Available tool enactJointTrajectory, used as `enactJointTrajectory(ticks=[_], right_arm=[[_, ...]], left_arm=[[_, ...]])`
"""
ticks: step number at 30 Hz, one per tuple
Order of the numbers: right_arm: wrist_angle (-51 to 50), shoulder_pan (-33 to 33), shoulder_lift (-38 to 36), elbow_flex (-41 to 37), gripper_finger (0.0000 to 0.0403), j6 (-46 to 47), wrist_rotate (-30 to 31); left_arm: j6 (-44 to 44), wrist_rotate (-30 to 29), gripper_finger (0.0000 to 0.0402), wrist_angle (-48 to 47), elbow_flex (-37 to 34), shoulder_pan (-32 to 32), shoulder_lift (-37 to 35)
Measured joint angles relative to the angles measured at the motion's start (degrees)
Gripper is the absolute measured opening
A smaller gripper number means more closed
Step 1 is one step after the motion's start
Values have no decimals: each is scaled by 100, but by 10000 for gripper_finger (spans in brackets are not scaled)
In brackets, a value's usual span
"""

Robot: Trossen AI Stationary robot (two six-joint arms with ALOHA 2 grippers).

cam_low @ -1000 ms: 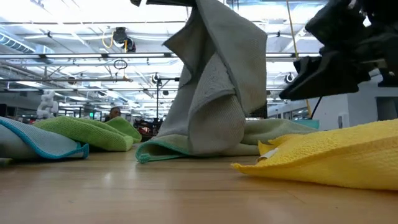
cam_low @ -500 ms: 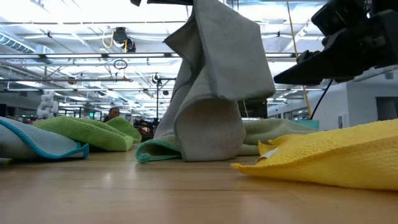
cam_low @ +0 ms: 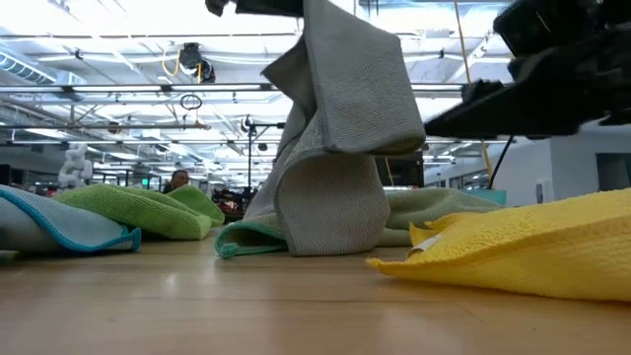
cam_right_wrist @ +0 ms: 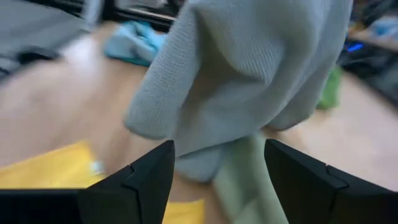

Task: Fold microfiber towels
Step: Fold the gray microfiber cloth

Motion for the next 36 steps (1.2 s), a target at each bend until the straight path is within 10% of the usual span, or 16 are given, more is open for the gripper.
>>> enactJointTrajectory(ticks=[10, 36], right_arm=[[31, 385, 1126, 1058, 242, -1246, 1758], [432, -208, 1923, 1604, 241, -2505, 1599]], left_arm=[[-1508, -25, 5, -824, 0, 576, 4], [-2469, 180, 5, -1193, 0, 788, 7]])
